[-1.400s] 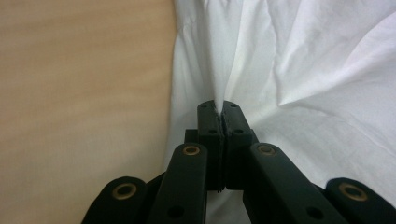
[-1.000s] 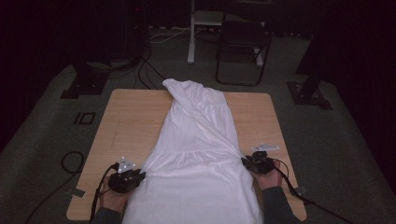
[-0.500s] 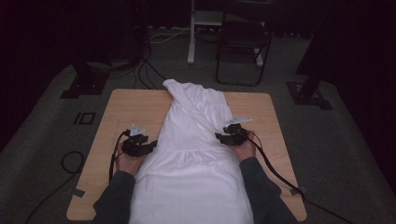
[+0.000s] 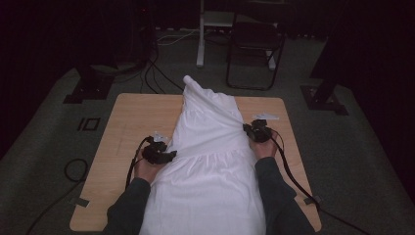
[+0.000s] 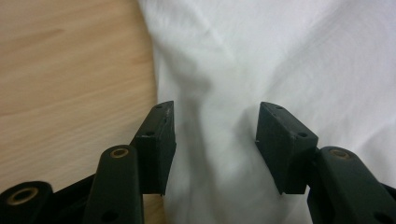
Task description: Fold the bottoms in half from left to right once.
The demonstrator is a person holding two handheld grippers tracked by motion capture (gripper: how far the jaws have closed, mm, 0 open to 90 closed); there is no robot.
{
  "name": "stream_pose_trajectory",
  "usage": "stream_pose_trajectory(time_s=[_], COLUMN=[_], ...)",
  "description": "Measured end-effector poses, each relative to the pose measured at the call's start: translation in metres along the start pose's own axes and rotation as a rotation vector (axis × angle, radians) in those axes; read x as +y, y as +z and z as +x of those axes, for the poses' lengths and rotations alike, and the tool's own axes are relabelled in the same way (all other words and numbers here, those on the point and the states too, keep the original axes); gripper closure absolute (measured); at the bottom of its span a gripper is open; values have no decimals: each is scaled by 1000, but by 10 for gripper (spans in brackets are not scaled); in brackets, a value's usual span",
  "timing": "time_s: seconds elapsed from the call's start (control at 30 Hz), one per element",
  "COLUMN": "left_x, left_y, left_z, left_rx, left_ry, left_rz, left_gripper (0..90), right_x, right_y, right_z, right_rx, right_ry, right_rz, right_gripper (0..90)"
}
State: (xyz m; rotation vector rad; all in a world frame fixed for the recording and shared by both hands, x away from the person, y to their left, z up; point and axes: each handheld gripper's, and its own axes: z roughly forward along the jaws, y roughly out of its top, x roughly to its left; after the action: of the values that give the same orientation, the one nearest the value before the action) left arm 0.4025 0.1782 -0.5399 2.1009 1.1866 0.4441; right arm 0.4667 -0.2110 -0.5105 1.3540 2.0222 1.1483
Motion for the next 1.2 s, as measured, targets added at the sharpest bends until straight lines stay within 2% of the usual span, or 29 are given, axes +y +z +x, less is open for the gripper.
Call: stream_pose_trajectory(time_s=[0.03, 0.13, 0.2, 0.3, 0.33, 0.43, 0.5, 0.57, 0.6, 0.63, 0.67, 0.7, 0.8, 0.9, 1.0, 1.07, 1.13, 1.2], left_x=[1, 9, 19, 33, 37, 39, 36, 31, 30, 29, 28, 28, 21, 9, -6, -17, -30, -40], left_y=[1, 0, -2, 3, 8, 27, 38, 42, 40, 39, 38, 36, 31, 22, 11, 2, -7, -15], left_z=[-1, -1, 2, 7, 8, 8, 7, 8, 9, 9, 8, 8, 3, -1, -11, -19, -28, -34], left_rx=[2, 23, 48, 60, 59, 69, 82, 63, 41, 19, 4, 2, 14, 26, 32, 17, 22, 11], left_ry=[5, 12, 6, -21, -35, -38, -38, -55, -59, -50, -45, -37, -36, -39, -37, -30, -4, -10], left_rz=[1, -18, -42, -59, -51, -7, 24, 18, 9, 8, 14, 24, 17, -2, -14, -20, -31, -40], left_gripper=[477, 463, 450, 425, 409, 410, 414, 442, 513, 681, 776, 820, 838, 838, 838, 838, 835, 832], right_x=[-5, -23, -31, -36, -36, -36, -36, -37, -37, -37, -38, -39, -43, -51, -61, -70, -80, -88], right_y=[4, 20, 29, 33, 33, 33, 33, 33, 32, 32, 32, 31, 27, 17, 1, -11, -22, -33], right_z=[-4, -7, -8, -7, -6, -7, -7, -6, -6, -5, -5, -4, -1, 4, 9, 12, 15, 18], right_rx=[-6, -27, -34, -40, -43, -47, -47, -51, -52, -54, -52, -51, -41, -28, -6, 14, 30, 41], right_ry=[10, -4, 13, 28, 27, 30, 35, 25, 21, 18, 18, 15, 6, -28, -61, -61, -59, -63], right_rz=[24, 105, 132, 131, 134, 136, 132, 130, 130, 129, 128, 124, 116, 121, 136, 139, 139, 144], right_gripper=[887, 881, 879, 875, 868, 852, 849, 848, 849, 848, 849, 849, 851, 850, 850, 850, 850, 850])
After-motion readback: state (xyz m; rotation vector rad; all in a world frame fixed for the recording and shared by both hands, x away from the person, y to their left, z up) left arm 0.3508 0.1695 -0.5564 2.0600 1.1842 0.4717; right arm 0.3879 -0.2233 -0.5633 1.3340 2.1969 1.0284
